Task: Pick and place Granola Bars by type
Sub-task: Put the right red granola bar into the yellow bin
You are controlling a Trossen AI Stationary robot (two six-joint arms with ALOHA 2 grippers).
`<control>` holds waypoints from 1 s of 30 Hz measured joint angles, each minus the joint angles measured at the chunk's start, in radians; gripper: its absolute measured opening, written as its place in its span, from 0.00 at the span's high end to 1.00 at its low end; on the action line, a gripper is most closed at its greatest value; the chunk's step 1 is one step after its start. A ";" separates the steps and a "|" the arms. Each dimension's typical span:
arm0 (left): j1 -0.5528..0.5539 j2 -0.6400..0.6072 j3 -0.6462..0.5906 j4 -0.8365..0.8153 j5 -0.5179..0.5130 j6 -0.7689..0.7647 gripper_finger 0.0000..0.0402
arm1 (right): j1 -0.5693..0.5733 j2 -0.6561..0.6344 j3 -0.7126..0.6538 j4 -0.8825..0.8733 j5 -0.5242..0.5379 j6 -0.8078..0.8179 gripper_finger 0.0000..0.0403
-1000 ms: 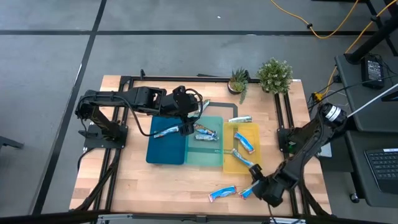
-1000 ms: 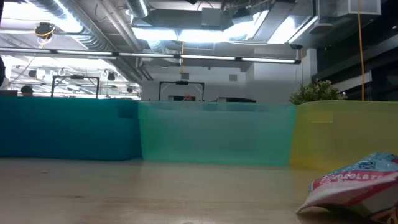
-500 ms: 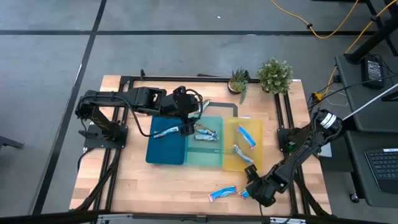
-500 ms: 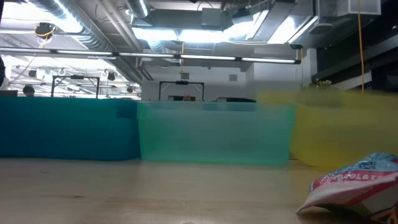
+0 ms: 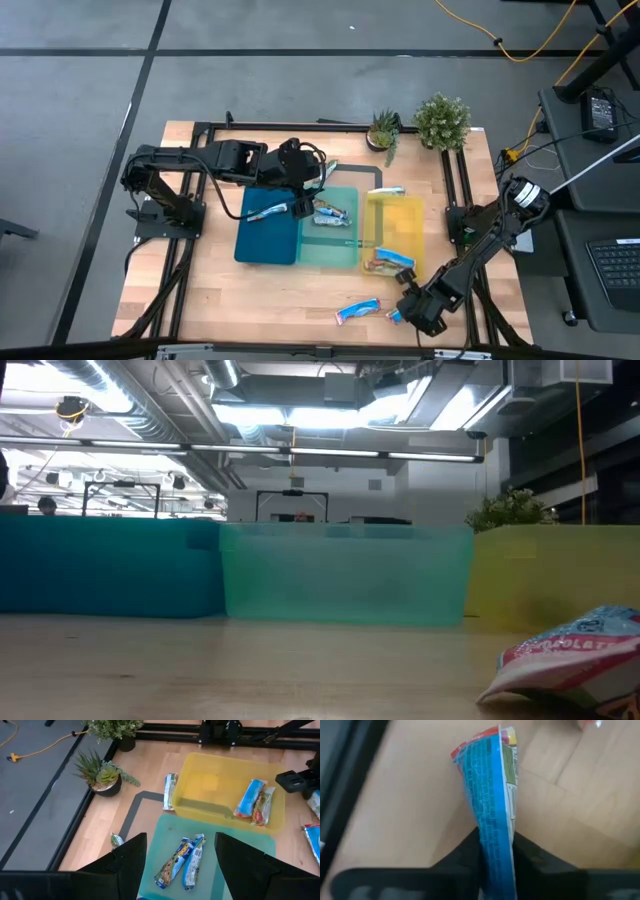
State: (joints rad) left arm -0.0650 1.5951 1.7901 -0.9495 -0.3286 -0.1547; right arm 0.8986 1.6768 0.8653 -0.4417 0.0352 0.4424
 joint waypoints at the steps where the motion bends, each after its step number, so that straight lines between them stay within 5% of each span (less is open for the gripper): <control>1: 0.000 0.000 0.000 0.003 0.000 0.000 0.44 | 0.000 0.000 0.004 0.002 0.000 0.001 0.85; 7: 0.000 0.000 0.000 0.005 0.000 0.000 0.44 | -0.001 0.000 0.020 -0.050 -0.010 0.002 0.96; 17: 0.000 0.000 0.000 0.004 0.000 0.000 0.44 | 0.022 -0.028 0.094 -0.240 -0.007 0.054 0.92; 30: 0.000 0.000 0.000 0.004 0.000 0.001 0.44 | 0.120 -0.351 0.100 -0.322 0.138 0.500 0.92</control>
State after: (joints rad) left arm -0.0650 1.5951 1.7901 -0.9459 -0.3286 -0.1539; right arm 1.0184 1.3258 0.9653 -0.7639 0.1729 0.9427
